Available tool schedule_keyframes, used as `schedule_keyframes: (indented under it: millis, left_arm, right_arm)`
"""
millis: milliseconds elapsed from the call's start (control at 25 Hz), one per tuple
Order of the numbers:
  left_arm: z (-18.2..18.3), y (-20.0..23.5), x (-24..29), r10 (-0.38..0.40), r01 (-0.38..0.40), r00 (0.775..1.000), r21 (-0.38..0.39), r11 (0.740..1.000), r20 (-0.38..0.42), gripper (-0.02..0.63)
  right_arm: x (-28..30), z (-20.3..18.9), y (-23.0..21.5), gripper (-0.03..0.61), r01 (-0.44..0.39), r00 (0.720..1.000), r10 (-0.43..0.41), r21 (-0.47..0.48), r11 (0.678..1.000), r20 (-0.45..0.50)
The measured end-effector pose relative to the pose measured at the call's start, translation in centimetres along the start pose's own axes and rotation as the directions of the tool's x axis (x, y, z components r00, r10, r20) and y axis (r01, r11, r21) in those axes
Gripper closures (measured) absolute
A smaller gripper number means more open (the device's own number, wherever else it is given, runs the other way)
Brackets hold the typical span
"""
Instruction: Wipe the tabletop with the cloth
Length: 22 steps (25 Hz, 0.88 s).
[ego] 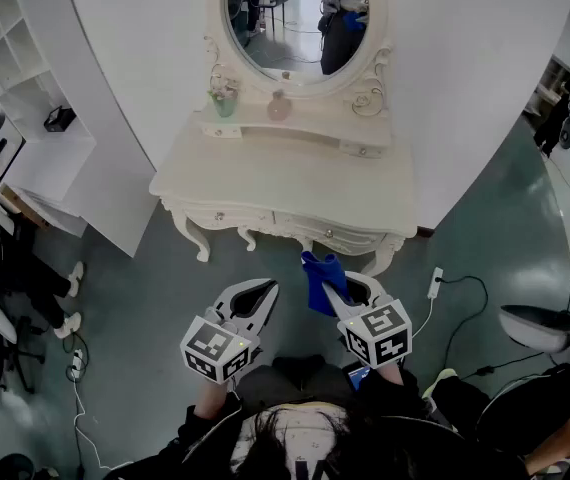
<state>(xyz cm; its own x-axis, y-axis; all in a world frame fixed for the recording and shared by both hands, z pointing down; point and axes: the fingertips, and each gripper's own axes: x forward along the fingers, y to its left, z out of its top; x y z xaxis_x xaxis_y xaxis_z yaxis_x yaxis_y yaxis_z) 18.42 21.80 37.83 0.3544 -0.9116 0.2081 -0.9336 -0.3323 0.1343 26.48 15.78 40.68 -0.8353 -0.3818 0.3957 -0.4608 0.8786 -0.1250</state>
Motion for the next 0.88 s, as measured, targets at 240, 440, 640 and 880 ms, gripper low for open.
schedule_keyframes:
  millis: [240,440,640,880]
  left_arm:
    - [-0.6,2.1,-2.5,0.010,-0.010,1.000,-0.010,1.000,0.000,0.613]
    - [-1.6,3.6,-4.2,0.009,-0.009,1.000,-0.023,1.000,0.002,0.613]
    - [-2.3,4.7,-4.8,-0.005,0.005,1.000,-0.046,0.999,-0.002,0.612]
    - [-2.5,5.0,-4.1,-0.042,0.042,0.999,-0.066,0.997,0.002,0.613]
  right_arm:
    - [1.6,0.3,2.2,0.499,0.004,1.000,-0.005,0.033,0.999,0.019]
    - [2.7,0.4,3.7,0.499,0.021,0.999,-0.023,0.042,0.999,0.031]
    - [3.0,-0.2,4.0,0.499,0.055,0.998,-0.056,0.051,0.997,0.005]
    - [3.0,0.0,2.0,0.499,0.127,0.992,-0.127,0.061,0.990,-0.012]
